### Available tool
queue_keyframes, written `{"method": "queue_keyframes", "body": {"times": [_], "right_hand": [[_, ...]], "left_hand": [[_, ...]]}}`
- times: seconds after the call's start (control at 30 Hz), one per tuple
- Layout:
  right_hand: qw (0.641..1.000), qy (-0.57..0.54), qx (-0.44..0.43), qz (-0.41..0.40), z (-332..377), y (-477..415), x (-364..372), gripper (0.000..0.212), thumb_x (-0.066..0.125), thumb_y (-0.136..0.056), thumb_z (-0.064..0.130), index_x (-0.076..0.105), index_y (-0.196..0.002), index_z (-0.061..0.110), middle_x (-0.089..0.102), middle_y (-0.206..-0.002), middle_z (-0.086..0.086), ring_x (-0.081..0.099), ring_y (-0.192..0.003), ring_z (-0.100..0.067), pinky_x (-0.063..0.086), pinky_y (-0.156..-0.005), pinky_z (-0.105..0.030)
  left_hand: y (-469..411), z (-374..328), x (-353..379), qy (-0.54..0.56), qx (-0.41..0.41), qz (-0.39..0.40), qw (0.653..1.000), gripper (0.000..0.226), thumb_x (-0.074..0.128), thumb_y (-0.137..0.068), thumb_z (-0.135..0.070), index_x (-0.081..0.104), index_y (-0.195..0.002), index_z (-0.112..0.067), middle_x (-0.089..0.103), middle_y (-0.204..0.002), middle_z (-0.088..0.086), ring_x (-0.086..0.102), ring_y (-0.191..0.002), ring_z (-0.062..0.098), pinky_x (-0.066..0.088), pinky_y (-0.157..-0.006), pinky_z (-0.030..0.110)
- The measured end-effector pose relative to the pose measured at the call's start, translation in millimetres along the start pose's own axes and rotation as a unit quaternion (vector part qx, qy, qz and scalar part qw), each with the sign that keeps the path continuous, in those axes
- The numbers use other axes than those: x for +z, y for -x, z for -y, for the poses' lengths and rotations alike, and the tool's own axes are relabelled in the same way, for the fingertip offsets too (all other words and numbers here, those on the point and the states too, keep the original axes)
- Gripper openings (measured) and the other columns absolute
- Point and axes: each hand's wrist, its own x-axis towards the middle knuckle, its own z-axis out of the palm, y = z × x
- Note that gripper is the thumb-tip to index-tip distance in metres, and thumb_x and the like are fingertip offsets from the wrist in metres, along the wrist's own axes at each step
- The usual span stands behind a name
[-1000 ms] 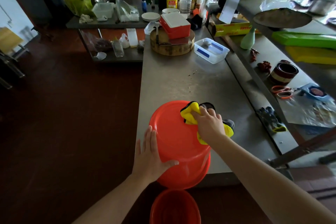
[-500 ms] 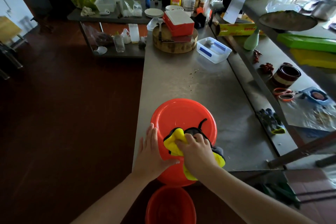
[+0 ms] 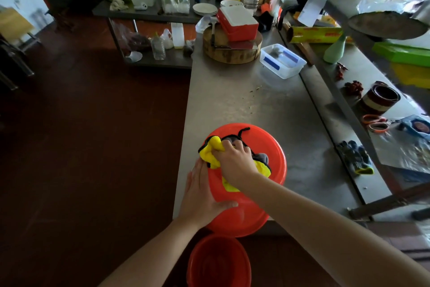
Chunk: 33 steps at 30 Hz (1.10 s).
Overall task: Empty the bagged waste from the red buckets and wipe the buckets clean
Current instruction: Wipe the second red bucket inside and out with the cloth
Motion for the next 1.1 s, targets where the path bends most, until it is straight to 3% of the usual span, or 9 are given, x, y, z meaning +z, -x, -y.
{"method": "queue_keyframes", "body": {"times": [0.13, 0.33, 0.63, 1.1], "right_hand": [[1.0, 0.005, 0.027, -0.002, -12, -25, -6, 0.047, 0.057, -0.093, 0.02, 0.052, -0.138, 0.032, 0.04, -0.138, -0.007, 0.037, -0.125, -0.038, 0.039, -0.098, -0.051], [0.997, 0.01, 0.077, -0.012, -44, -34, -9, 0.043, 0.049, -0.097, 0.018, 0.053, -0.138, 0.032, 0.042, -0.138, -0.006, 0.04, -0.123, -0.036, 0.04, -0.098, -0.049], [0.985, 0.039, 0.17, -0.011, -91, -5, -5, 0.041, 0.055, -0.092, 0.012, 0.059, -0.13, 0.026, 0.045, -0.135, -0.005, 0.042, -0.123, -0.034, 0.04, -0.095, -0.047], [0.982, 0.034, 0.187, -0.009, -85, 71, 11, 0.038, 0.06, -0.089, 0.013, 0.063, -0.125, 0.024, 0.047, -0.131, -0.005, 0.043, -0.12, -0.035, 0.041, -0.093, -0.047]], "left_hand": [[0, -3, -2, -0.002, -0.001, 0.006, 1.0, 0.144, 0.06, -0.058, -0.096, -0.01, -0.16, -0.024, -0.011, -0.169, -0.003, -0.013, -0.154, 0.007, 0.0, -0.126, 0.042], [1, -5, -5, -0.021, 0.005, 0.015, 1.0, 0.144, 0.058, -0.06, -0.097, -0.007, -0.16, -0.016, -0.021, -0.166, -0.006, -0.016, -0.153, 0.007, 0.0, -0.126, 0.045], [1, -2, -3, -0.045, 0.002, 0.007, 0.999, 0.143, 0.057, -0.058, -0.098, -0.008, -0.16, -0.021, -0.017, -0.167, -0.008, -0.012, -0.154, 0.008, 0.0, -0.124, 0.047], [0, -7, -1, -0.053, -0.018, 0.011, 0.998, 0.144, 0.055, -0.054, -0.101, -0.009, -0.159, -0.026, -0.011, -0.168, -0.006, -0.006, -0.155, 0.012, 0.003, -0.125, 0.05]]}}
